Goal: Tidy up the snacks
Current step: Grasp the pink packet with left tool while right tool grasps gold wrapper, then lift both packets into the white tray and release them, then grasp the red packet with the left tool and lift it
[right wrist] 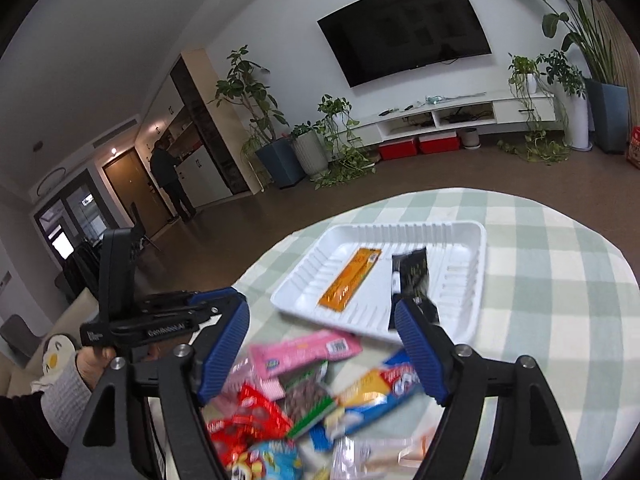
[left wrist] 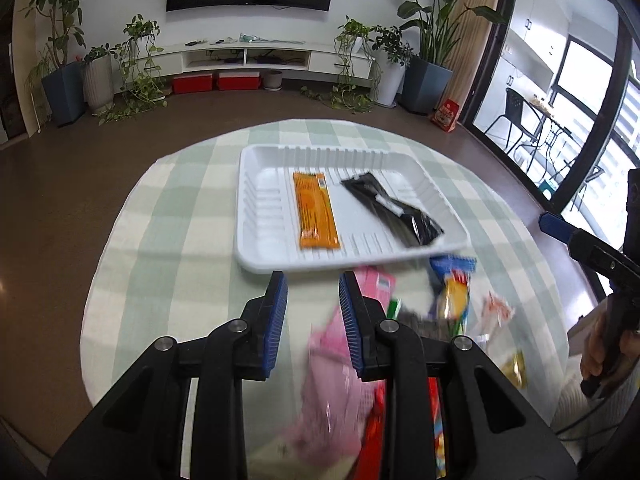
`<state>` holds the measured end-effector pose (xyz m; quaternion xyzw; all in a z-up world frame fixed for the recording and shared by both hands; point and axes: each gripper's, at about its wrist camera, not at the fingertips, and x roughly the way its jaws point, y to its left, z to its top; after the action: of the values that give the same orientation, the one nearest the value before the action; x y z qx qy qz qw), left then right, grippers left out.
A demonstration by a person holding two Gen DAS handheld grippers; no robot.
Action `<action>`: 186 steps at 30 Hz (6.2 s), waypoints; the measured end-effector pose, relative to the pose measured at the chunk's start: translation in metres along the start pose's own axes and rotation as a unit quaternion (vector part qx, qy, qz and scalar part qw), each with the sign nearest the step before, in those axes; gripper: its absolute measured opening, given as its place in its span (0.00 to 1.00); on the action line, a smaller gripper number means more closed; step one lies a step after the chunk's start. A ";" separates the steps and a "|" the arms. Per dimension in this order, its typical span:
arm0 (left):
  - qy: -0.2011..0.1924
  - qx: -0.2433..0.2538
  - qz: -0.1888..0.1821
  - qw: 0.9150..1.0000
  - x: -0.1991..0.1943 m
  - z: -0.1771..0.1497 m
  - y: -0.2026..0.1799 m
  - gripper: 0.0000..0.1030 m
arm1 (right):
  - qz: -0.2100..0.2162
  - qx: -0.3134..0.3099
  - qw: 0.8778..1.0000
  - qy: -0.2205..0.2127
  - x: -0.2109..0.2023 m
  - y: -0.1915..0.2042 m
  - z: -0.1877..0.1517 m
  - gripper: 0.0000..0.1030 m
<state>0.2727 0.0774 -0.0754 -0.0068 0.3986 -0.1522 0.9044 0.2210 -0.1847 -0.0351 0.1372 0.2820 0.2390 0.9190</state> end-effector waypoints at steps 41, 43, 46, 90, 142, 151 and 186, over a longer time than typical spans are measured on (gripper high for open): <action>0.078 0.086 -0.005 0.993 -0.007 -0.081 -0.019 0.25 | -0.094 -0.203 0.951 0.212 0.012 0.038 -0.136 0.76; 0.080 0.086 -0.006 0.993 -0.006 -0.080 -0.019 0.25 | -0.096 -0.206 0.950 0.215 0.013 0.039 -0.137 0.76; 0.082 0.090 -0.006 0.993 -0.003 -0.079 -0.020 0.25 | -0.097 -0.208 0.949 0.217 0.013 0.040 -0.139 0.76; 0.115 0.053 -0.044 0.991 0.041 -0.085 -0.004 0.37 | -0.061 -0.099 0.974 0.195 0.018 0.010 -0.123 0.33; 0.050 -0.039 -0.088 0.994 0.065 0.068 0.020 0.35 | 0.131 0.221 0.966 0.039 0.097 -0.111 0.018 0.34; 0.064 -0.046 -0.069 0.994 0.117 0.088 0.028 0.35 | 0.083 0.211 0.972 0.059 0.133 -0.130 0.030 0.34; 0.042 -0.020 -0.065 0.997 0.031 0.010 -0.002 0.37 | -0.003 -0.016 0.998 0.062 0.067 -0.025 0.011 0.62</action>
<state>0.2986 0.0656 -0.0905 -0.0447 0.4382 -0.2024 0.8746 0.2848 -0.1725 -0.0663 0.1062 0.3344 0.2490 0.9027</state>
